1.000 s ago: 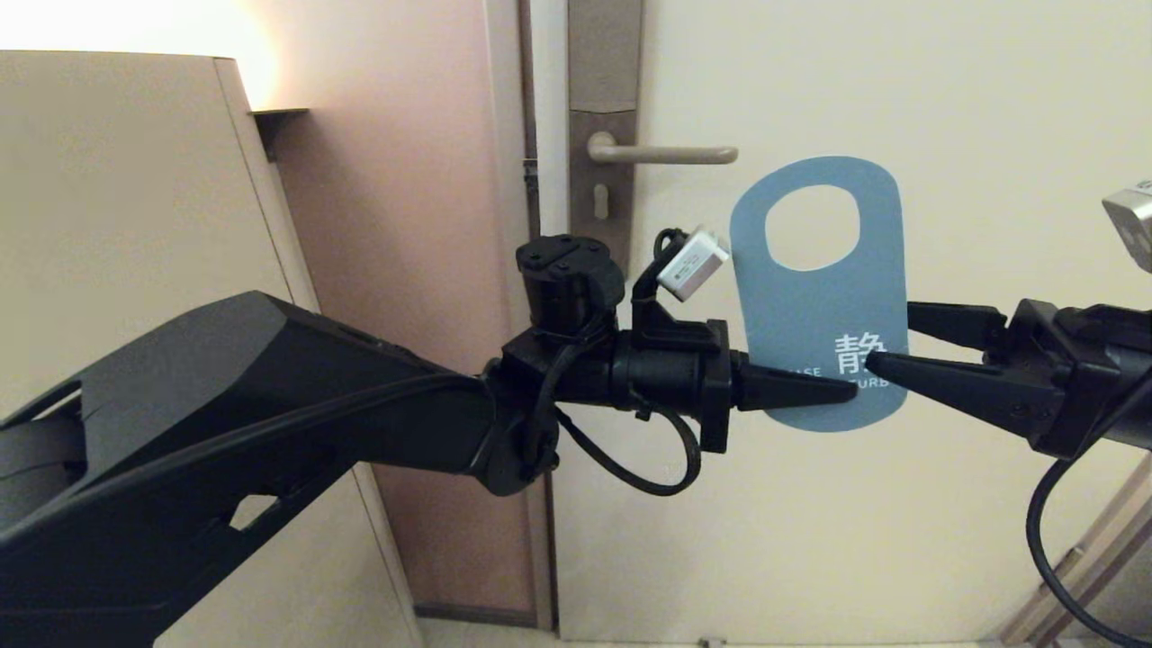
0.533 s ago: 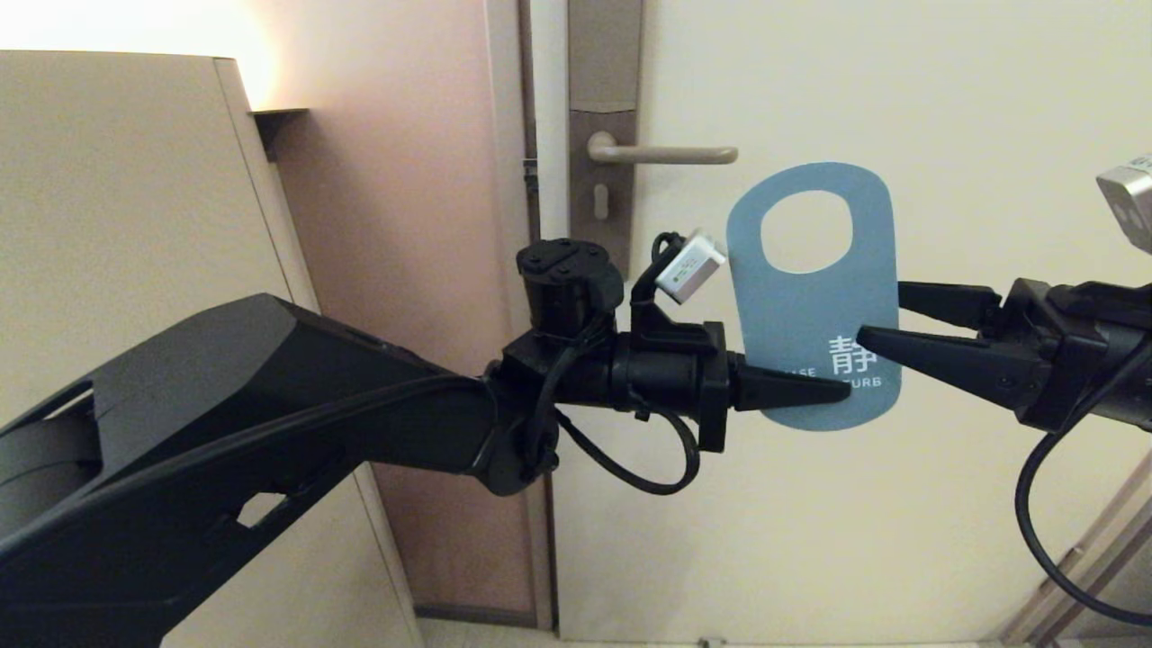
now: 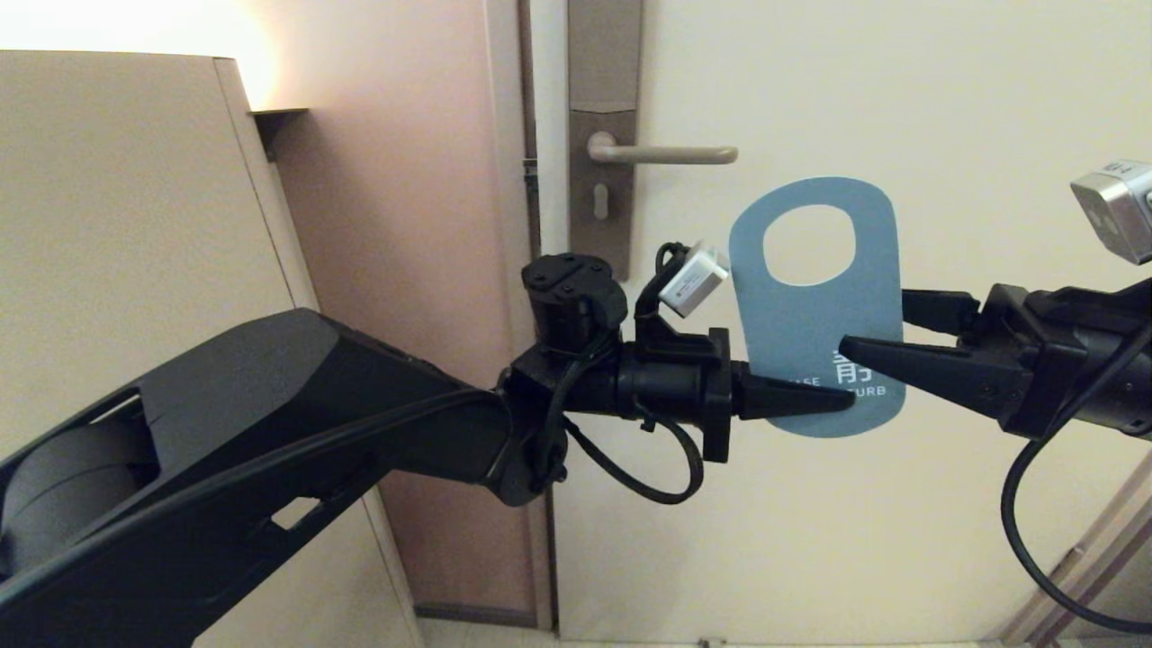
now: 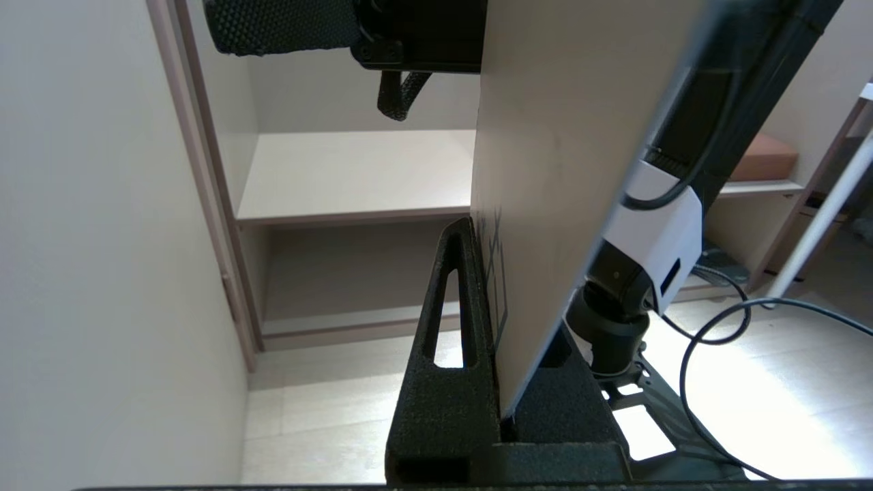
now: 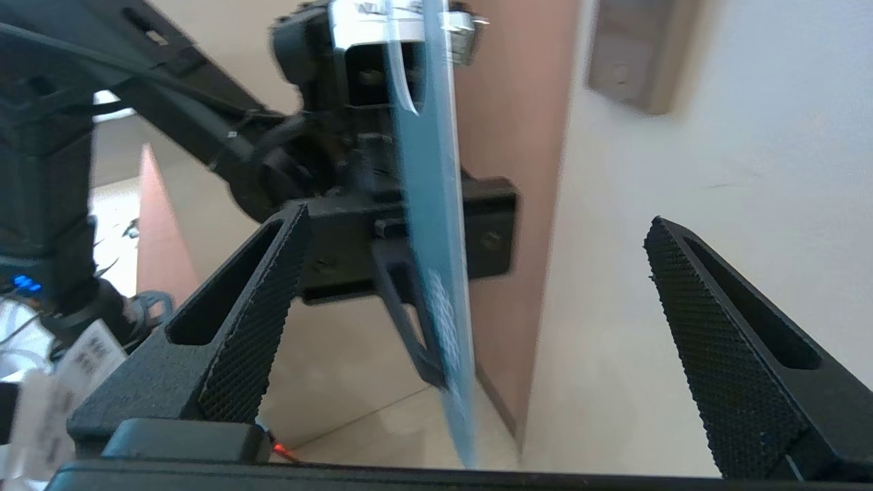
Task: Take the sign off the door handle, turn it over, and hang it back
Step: Hand it to the other hand
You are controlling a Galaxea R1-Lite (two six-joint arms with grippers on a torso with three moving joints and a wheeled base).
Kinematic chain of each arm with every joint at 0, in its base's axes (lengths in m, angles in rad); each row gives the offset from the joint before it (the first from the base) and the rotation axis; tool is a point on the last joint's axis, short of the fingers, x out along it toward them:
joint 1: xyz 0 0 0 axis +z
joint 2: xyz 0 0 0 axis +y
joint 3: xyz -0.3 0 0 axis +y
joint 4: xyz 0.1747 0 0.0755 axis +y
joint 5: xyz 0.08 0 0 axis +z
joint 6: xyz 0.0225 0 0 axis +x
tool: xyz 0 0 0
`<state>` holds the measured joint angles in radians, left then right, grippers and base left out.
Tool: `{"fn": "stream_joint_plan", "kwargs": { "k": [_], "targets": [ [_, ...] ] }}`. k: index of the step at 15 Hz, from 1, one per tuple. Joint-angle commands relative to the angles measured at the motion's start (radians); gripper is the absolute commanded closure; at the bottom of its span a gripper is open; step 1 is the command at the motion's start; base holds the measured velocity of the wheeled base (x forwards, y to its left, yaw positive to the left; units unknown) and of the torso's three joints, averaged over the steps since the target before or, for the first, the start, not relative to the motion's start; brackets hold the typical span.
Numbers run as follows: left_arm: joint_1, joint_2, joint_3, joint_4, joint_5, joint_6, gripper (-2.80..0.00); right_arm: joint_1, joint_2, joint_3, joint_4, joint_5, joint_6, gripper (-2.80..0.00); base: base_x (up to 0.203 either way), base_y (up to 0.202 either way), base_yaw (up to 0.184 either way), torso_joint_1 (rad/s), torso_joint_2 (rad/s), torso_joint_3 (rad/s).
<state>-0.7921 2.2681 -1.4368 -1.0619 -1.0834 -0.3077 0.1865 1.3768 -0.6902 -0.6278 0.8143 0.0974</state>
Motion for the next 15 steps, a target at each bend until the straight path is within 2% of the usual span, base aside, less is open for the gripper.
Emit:
{"fn": "stream_joint_plan", "kwargs": {
  "k": [1, 15],
  "targets": [
    [-0.001, 0.004, -0.001, 0.003, -0.006, -0.002, 0.00, 0.005, 0.004, -0.001, -0.004, 0.005, 0.001, -2.80, 0.000, 0.000, 0.000, 0.000, 0.00, 0.000],
    [-0.009, 0.002, -0.004, 0.020, -0.001, -0.001, 0.00, 0.007, -0.010, 0.014, -0.003, 0.003, -0.001, -2.80, 0.000, 0.000, 0.000, 0.000, 0.00, 0.000]
  ]
}}
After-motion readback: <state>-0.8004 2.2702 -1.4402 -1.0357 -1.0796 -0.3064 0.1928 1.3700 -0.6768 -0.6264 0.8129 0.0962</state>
